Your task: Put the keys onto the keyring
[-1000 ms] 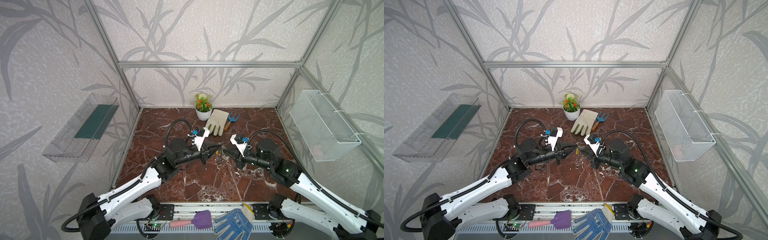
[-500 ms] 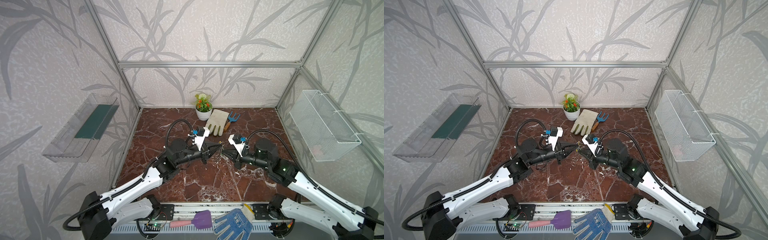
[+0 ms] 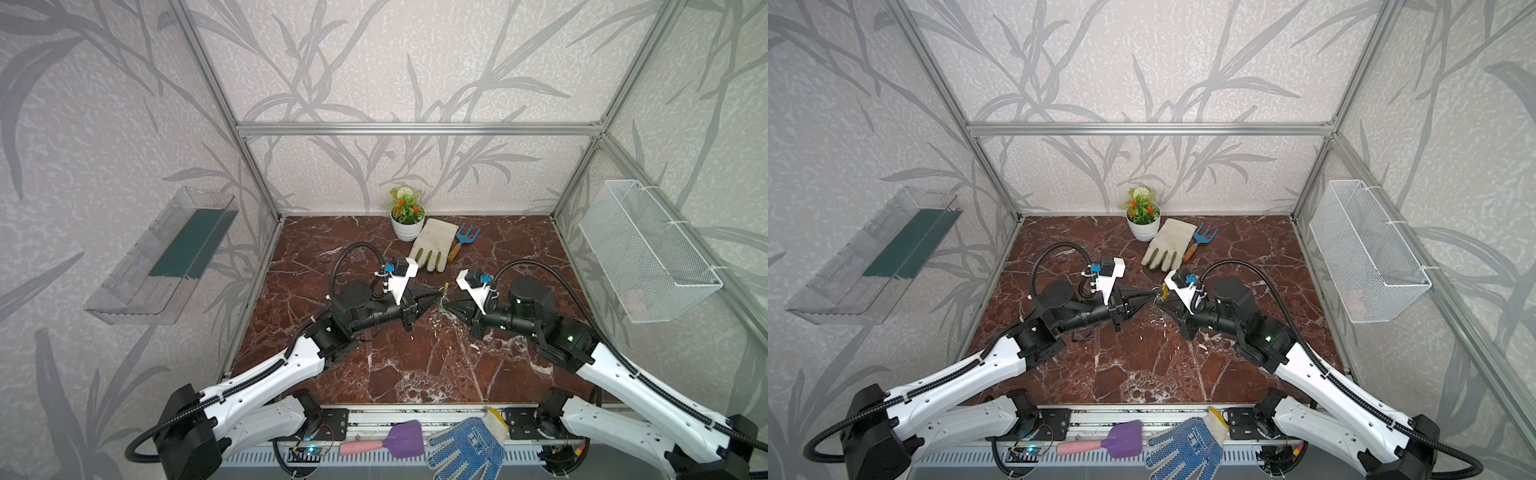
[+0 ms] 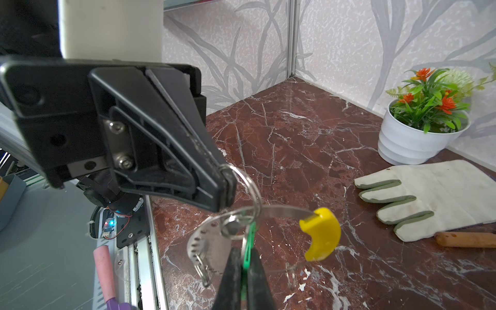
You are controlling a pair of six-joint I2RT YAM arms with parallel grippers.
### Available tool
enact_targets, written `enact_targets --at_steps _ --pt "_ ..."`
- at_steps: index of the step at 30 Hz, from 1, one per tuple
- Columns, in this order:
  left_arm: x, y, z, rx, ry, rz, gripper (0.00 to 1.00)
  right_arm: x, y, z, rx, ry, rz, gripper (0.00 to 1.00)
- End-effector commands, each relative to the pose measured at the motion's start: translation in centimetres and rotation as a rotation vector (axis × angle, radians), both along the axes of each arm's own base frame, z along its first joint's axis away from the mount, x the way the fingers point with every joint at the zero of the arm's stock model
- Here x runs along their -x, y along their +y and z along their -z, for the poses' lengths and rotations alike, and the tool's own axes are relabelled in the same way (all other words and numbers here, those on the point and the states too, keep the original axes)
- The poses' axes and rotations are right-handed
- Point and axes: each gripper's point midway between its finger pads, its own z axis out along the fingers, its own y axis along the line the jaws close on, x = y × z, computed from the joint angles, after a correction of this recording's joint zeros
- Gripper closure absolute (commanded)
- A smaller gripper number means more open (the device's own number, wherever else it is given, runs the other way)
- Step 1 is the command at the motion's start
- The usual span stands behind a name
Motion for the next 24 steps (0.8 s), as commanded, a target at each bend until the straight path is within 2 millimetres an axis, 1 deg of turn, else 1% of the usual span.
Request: enact_targets --at_steps 1,17,21,24 --pt "0.7 0.1 -0.8 0.018 -0.044 0.019 1.0 0.3 -0.1 -1.8 -0.015 -0.028 -0.018 1.0" --pt "0.8 -0.1 0.0 -0.008 -0.034 0.034 1.0 0.2 -0.8 -3.2 -0.018 -0.052 -0.005 1.0" --pt "1.0 -0.3 0.0 -0.008 -0.034 0.048 1.0 0.1 -0.7 -3.0 -0.003 -0.042 -0.012 1.0" --pt "1.3 -0.4 -0.1 -0.007 -0.035 0.06 1.0 0.0 -0.6 -2.5 0.018 -0.019 -0.014 1.0"
